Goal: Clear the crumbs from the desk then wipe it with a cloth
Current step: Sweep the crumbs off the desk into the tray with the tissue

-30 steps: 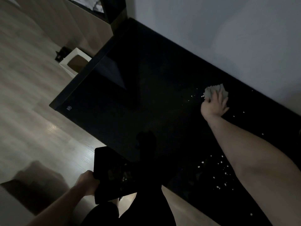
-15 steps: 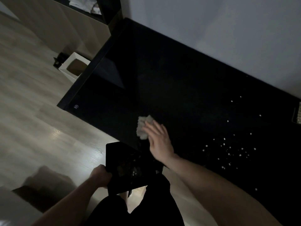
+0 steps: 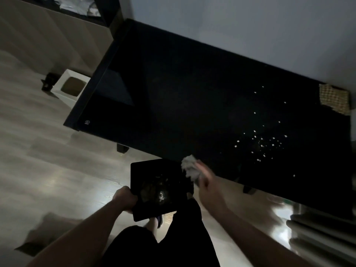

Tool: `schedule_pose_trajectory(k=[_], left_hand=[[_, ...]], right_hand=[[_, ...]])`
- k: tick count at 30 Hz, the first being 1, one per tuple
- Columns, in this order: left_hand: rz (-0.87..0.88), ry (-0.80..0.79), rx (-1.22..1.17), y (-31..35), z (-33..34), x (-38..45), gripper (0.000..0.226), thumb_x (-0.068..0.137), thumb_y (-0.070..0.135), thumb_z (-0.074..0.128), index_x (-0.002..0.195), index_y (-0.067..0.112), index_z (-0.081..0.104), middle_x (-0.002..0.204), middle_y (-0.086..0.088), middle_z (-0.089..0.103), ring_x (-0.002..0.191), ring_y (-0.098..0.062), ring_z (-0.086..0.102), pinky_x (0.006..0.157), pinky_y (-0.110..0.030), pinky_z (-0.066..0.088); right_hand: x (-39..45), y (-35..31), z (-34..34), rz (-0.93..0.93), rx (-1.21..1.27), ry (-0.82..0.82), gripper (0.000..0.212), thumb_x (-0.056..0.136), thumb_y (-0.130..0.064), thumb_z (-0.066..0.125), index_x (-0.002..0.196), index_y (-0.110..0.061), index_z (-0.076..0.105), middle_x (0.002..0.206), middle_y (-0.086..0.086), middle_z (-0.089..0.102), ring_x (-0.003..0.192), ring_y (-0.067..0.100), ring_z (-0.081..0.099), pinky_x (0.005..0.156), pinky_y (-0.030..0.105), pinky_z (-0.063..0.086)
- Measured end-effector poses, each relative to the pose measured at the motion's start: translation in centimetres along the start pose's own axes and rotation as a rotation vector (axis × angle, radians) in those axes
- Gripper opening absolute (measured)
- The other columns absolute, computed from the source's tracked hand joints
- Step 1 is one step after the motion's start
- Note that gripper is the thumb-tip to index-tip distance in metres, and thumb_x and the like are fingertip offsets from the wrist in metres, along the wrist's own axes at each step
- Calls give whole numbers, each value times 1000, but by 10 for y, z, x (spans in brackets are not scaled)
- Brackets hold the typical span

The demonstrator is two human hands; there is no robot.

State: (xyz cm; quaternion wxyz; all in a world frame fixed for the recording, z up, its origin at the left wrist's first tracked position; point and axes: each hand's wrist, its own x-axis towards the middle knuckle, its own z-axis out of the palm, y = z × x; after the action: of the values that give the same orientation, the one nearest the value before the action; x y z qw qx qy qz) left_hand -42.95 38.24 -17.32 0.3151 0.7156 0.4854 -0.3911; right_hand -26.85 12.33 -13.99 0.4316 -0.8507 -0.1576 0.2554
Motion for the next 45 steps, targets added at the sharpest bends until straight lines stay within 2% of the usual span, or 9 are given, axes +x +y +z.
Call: schedule_pose_trajectory(k=[4,9,14,22,27,30,35,39,45], left_hand=[[32,-23,1,4,4,-6,25,84,18,59,100,0,66,102,-18,72,99,-32,70,76,-34,56],[54,-22,66,12,10,-13,30,85,19,59,105,-1,67,104,-17,73,100,-31,70,77,-31,55],[48,-24,115,29,23,-21,32,86,23,58,108,1,66,107,-15,73,103,-29,70,79,-31,54],[-1,-39,77,63,55,-39,17,82,20,57,68,15,51,84,-9,70,87,-26,71,63,-26,48],[-20,-41,5,80,69,-50,10,80,19,59,80,9,59,87,-11,71,92,-28,72,62,-27,49],[-20,-58,1,91,74,-58,12,81,20,59,84,9,61,82,-8,68,92,-27,72,61,-26,48],[-31,-36,-22,102,79,-68,36,85,21,60,115,1,64,109,-15,72,103,-28,70,82,-33,56],[7,-31,-19,111,82,-71,34,88,20,59,118,3,62,113,-15,71,107,-29,68,88,-35,55],[51,-15,-9,122,92,-71,30,88,16,56,115,3,62,113,-16,71,108,-31,68,88,-36,55]], right_hand=[[16,3,-69,87,-14,278,48,107,-8,44,147,-33,55,148,-27,52,139,-8,45,118,28,39],[52,26,-134,97,-100,462,48,106,-16,44,146,-41,53,147,-3,60,134,22,58,114,48,47],[103,52,-174,144,-232,505,46,106,-7,48,149,-19,54,158,4,49,147,22,45,122,37,35],[137,81,-157,118,-635,216,57,99,-11,50,152,-29,46,170,-3,24,160,27,11,123,56,31],[89,63,-104,-156,-499,91,61,98,-8,51,152,-36,45,168,-12,29,160,16,12,129,46,22],[50,62,-56,-254,-250,-145,43,110,-38,32,151,-42,45,161,-11,41,155,13,28,127,47,27],[0,42,-34,-204,-30,-278,43,110,-14,38,146,-23,59,158,-8,49,150,1,37,123,34,33],[-3,35,-81,-21,128,-151,52,105,-5,43,143,-35,59,153,-23,50,144,-8,39,121,24,35],[31,77,-201,-32,-51,300,62,97,14,42,150,-15,54,160,1,47,152,10,38,123,27,31]])
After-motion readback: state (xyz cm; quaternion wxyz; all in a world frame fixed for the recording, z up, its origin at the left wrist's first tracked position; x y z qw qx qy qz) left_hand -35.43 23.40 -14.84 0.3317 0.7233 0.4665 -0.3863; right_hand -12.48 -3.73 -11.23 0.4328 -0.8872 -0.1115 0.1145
